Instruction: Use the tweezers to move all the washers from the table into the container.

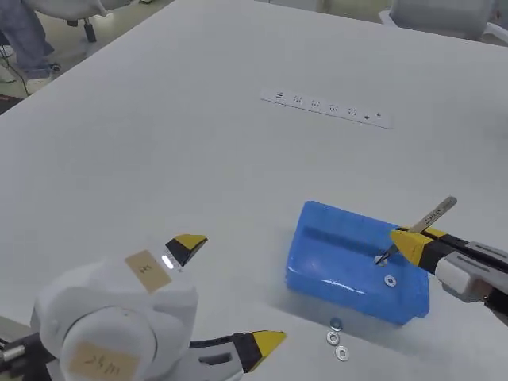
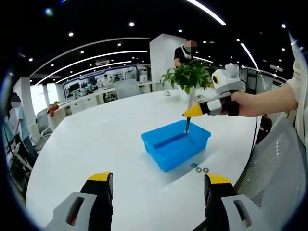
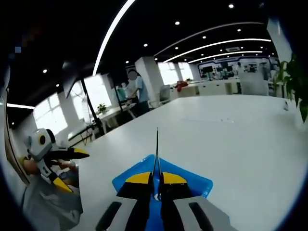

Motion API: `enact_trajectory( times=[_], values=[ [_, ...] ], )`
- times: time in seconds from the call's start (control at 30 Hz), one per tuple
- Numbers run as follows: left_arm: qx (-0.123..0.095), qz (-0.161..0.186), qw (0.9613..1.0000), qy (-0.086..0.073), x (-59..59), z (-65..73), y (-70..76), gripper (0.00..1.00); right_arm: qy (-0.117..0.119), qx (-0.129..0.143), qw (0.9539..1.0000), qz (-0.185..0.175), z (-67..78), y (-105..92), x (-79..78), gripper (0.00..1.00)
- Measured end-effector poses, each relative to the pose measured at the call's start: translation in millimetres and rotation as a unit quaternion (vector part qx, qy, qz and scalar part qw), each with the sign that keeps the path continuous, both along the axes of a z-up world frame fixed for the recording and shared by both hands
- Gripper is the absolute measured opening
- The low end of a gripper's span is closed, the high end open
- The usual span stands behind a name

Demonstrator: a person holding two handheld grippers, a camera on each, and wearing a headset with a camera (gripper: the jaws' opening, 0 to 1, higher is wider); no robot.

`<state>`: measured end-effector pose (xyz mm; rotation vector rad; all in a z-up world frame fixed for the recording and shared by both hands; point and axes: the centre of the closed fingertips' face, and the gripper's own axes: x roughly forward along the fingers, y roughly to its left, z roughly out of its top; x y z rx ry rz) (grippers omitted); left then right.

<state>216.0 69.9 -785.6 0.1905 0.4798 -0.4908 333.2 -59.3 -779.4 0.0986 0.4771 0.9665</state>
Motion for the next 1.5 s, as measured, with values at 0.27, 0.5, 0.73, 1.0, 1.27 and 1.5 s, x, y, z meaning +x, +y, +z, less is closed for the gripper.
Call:
enact_trajectory(
  times=[0.27,0.5,0.73,1.0,1.27,1.5],
  values=[
    [0.000,0.002,1.0000,0.002,0.1,-0.4,0.8,0.79,0.013,-0.022,0.9997,0.002,-21.1,1.1,6.8,0.03],
    [0.000,0.004,1.0000,0.002,0.1,-0.5,1.2,0.79,0.021,-0.042,0.9989,0.007,-34.9,1.1,8.4,0.03],
    [-0.003,0.003,1.0000,0.000,0.6,0.6,0.8,0.79,0.026,-0.052,0.9983,0.006,-42.7,-1.0,8.7,0.03],
    [-0.012,0.004,0.9999,-0.002,1.1,2.4,0.5,0.77,0.019,-0.061,0.9980,0.002,-44.0,-1.2,7.8,0.03],
    [-0.028,-0.008,0.9995,-0.008,-0.4,6.9,-5.8,0.79,-0.006,-0.048,0.9981,-0.039,-26.0,-3.8,10.5,0.04],
    [-0.043,-0.038,0.9982,-0.019,-4.9,13.1,-17.6,0.82,-0.042,-0.018,0.9958,-0.080,7.2,-1.9,1.6,0.03]
  ],
)
